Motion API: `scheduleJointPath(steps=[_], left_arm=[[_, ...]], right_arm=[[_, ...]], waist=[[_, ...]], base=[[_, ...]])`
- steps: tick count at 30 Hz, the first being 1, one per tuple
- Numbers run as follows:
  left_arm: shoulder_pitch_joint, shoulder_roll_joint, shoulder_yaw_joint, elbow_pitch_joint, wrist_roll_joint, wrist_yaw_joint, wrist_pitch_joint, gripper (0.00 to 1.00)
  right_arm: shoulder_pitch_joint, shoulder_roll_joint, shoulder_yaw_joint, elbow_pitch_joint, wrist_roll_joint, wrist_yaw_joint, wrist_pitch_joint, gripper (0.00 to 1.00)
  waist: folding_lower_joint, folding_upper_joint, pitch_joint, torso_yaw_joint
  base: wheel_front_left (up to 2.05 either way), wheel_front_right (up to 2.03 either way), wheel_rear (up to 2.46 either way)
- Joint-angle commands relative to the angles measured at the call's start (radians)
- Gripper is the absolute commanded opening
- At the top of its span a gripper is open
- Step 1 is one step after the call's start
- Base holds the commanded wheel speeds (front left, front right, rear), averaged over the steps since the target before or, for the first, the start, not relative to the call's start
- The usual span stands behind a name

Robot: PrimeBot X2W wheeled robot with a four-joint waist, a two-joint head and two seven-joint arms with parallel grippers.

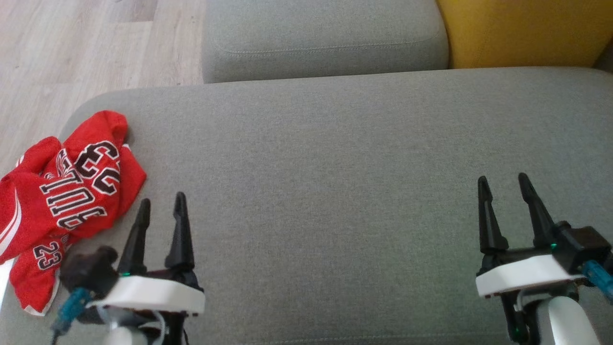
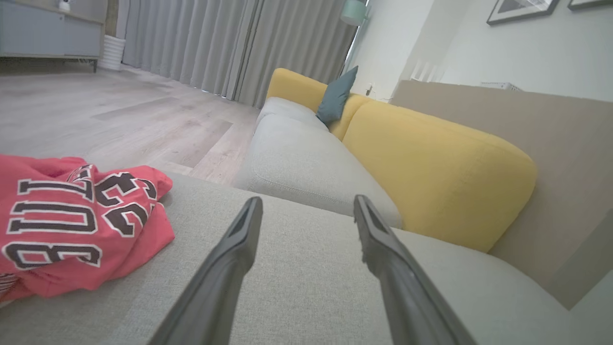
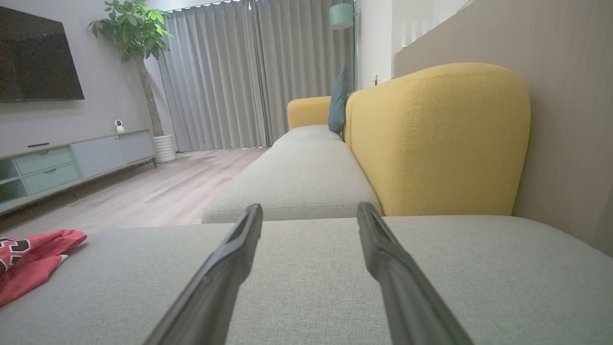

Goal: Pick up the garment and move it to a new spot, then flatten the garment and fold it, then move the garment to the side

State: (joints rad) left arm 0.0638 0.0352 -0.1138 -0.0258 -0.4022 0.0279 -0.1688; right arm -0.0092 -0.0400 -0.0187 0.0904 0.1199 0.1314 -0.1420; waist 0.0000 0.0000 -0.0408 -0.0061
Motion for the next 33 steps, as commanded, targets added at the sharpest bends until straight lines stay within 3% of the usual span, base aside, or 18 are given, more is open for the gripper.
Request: scheduleJointPath(steps=[1,18,24,33], left_arm=[[-0.019,0.016,0.013,-0.035,0.049,0.009,-0.014,1.00],[-0.011,0.068,-0.111,-0.003,0.312,0.086,-0.063,1.00],[-0.001,0.053,-0.098,-0.016,0.303,0.110,-0.081,1.00],[0.027,0.023,-0.028,0.015,0.249,0.081,-0.093,1.00]], right_arm=[[-0.025,-0.009,0.020,-0.040,-0.040,-0.001,-0.014,1.00],[0.000,-0.010,0.013,-0.005,-0.178,-0.001,-0.077,1.00],[-0.004,-0.010,0.023,0.039,-0.087,-0.001,-0.105,1.00],[-0.012,-0.010,0.024,0.154,0.055,-0.001,-0.119,1.00]], waist=[[0.0000,0.0000,-0.001,-0.001],[0.0000,0.0000,0.003,-0.023],[0.0000,0.0000,0.004,-0.034],[0.0000,0.0000,-0.004,-0.029]], base=[[0.00,0.00,0.00],[0.00,0.00,0.00],[0.00,0.00,0.00],[0.00,0.00,0.00]])
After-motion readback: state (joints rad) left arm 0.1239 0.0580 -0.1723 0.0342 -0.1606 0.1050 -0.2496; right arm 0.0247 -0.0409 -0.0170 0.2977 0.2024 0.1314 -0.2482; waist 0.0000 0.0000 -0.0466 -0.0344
